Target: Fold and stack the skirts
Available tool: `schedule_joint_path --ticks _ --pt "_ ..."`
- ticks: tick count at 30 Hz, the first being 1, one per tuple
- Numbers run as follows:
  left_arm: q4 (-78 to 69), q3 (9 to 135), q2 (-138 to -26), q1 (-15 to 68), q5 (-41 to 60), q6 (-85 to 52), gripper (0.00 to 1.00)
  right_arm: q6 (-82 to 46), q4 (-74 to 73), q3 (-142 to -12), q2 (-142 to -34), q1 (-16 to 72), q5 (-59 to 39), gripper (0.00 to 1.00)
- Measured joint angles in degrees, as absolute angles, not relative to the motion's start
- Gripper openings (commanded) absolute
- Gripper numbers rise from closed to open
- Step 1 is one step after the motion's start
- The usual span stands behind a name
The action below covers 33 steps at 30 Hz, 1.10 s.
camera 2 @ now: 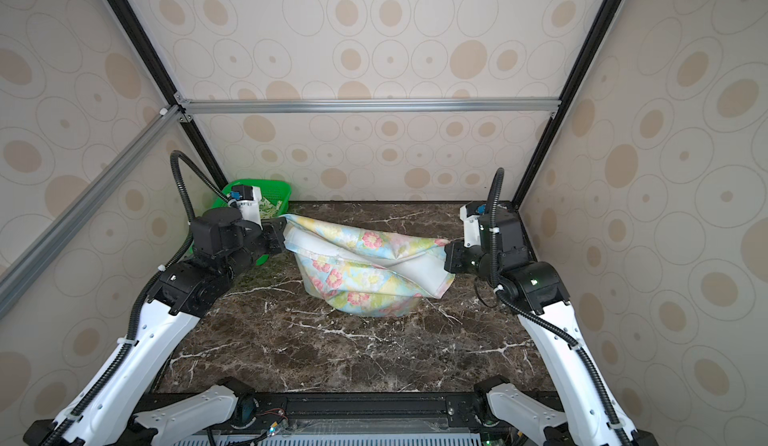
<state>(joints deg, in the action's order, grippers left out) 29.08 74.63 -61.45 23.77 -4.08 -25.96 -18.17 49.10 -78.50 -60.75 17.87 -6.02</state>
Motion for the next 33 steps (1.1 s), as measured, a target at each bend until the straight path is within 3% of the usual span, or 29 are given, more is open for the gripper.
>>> schedule_joint_path --ticks 7,22,27,32,33 --pt "28.8 74.5 -62.5 23.8 -3.3 -26.2 0.00 -17.5 49.4 -78.7 -61.8 17.9 -7.1 0.00" --pt "31.1 69.8 -50.6 23.9 0.6 -33.2 0.00 -20.4 53.7 -79.3 -52.5 17.9 -15.2 0.00" --pt "29.0 73.1 -57.5 23.9 3.0 -33.3 0.00 -21.0 56.1 -85.8 -61.3 17.9 -14.7 0.00" --pt "20.0 72.5 -71.7 23.6 6.4 -32.8 0.00 -20.8 50.7 -82.0 -74.6 17.8 -11.8 0.00" --pt "17.5 71.5 -75.0 23.4 7.4 -32.8 0.18 -20.8 48.8 -80.4 -77.8 17.7 -10.8 0.13"
